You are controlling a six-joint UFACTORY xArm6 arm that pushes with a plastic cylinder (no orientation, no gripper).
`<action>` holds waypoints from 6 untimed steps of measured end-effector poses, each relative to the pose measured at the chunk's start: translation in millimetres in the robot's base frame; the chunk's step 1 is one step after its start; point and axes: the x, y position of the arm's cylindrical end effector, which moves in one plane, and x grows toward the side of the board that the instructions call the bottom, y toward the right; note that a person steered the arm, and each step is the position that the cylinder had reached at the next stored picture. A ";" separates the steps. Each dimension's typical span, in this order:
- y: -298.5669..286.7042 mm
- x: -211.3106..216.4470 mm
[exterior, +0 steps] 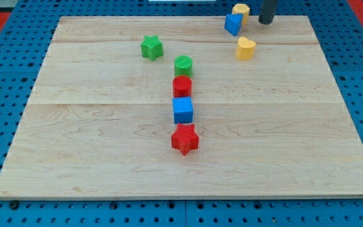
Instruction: Push the blue triangle to the top center
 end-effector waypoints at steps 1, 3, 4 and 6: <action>-5.5 -2.3; -72.2 26.9; -106.7 32.9; -153.7 33.5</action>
